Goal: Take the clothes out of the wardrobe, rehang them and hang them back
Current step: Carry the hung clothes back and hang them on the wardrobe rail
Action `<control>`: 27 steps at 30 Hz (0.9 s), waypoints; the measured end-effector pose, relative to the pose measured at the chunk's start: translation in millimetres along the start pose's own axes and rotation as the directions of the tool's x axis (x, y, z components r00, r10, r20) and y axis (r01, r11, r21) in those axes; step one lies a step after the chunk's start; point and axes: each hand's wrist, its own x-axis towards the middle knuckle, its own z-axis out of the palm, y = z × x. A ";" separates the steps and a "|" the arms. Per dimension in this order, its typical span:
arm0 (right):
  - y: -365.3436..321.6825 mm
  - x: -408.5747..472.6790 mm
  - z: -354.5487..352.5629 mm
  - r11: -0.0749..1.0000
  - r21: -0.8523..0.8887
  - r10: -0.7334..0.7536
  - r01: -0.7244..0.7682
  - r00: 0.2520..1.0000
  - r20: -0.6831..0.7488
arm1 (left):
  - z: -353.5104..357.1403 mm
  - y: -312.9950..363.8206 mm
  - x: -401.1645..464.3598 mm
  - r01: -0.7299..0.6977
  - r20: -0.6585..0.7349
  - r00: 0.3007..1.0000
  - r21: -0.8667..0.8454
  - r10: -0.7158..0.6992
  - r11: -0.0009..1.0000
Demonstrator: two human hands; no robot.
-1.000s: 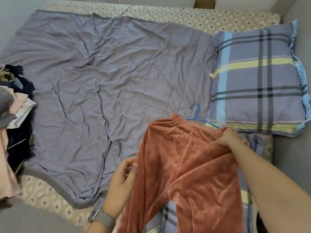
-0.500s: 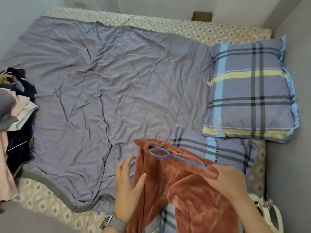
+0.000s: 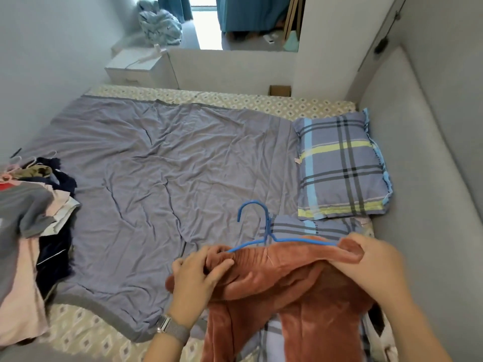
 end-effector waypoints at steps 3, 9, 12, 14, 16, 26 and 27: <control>-30.1 -35.3 -13.5 0.996 0.061 -0.058 0.062 0.995 -0.076 | -36.3 15.7 -35.1 -0.002 -0.182 0.983 -0.065 -0.010 0.998; -98.5 -127.5 -19.0 0.989 0.065 -0.126 0.133 0.987 -0.099 | -113.1 5.1 -128.2 0.043 -0.293 0.954 -0.097 -0.070 0.994; -148.0 -174.8 0.7 0.978 0.003 -0.207 0.208 0.975 -0.080 | -160.2 -34.8 -182.2 0.099 -0.315 0.938 -0.146 -0.142 0.984; -183.5 -202.6 24.4 0.958 -0.042 -0.287 0.284 0.955 -0.074 | -193.8 -66.4 -221.4 0.160 -0.341 0.916 -0.177 -0.213 0.971; -221.8 -229.7 50.5 0.931 -0.060 -0.363 0.359 0.929 -0.077 | -224.1 -94.0 -261.1 0.220 -0.393 0.875 -0.193 -0.281 0.956; -401.1 -347.5 169.4 0.716 0.085 -0.698 0.693 0.711 0.087 | -343.9 -196.5 -448.3 0.637 -0.638 0.398 -0.325 -0.659 0.699; -416.6 -356.9 178.6 0.677 0.098 -0.735 0.729 0.666 0.129 | -350.2 -201.0 -464.6 0.662 -0.647 0.328 -0.363 -0.688 0.656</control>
